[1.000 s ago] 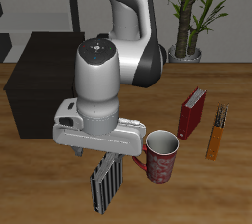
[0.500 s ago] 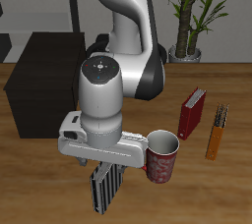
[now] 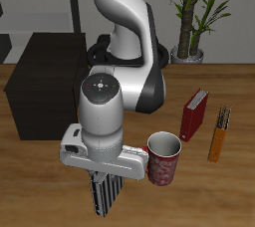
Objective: Place the striped book in the top region of the shelf
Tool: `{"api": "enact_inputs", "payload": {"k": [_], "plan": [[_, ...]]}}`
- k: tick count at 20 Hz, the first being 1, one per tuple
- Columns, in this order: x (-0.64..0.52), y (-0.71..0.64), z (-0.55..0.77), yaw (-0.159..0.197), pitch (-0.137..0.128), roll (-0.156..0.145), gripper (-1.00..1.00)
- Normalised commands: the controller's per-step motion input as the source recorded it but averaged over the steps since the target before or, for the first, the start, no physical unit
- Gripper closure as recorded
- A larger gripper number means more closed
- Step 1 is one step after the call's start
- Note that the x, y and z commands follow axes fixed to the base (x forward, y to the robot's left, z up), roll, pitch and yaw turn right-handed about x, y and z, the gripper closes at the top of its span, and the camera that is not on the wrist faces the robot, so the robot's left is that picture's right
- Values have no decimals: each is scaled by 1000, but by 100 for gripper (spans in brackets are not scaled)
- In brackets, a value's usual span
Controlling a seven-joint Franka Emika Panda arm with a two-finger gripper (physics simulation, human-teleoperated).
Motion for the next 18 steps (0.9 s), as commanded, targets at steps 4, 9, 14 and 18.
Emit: {"api": "enact_inputs", "payload": {"k": [4,9,14,18], "plan": [[-91,-62,-55,0,23,-8,100],[-159,-43,190,24,7,-33,100],[-370,-17,593,37,-65,-44,100],[-511,-34,555,41,-66,-12,100]]}}
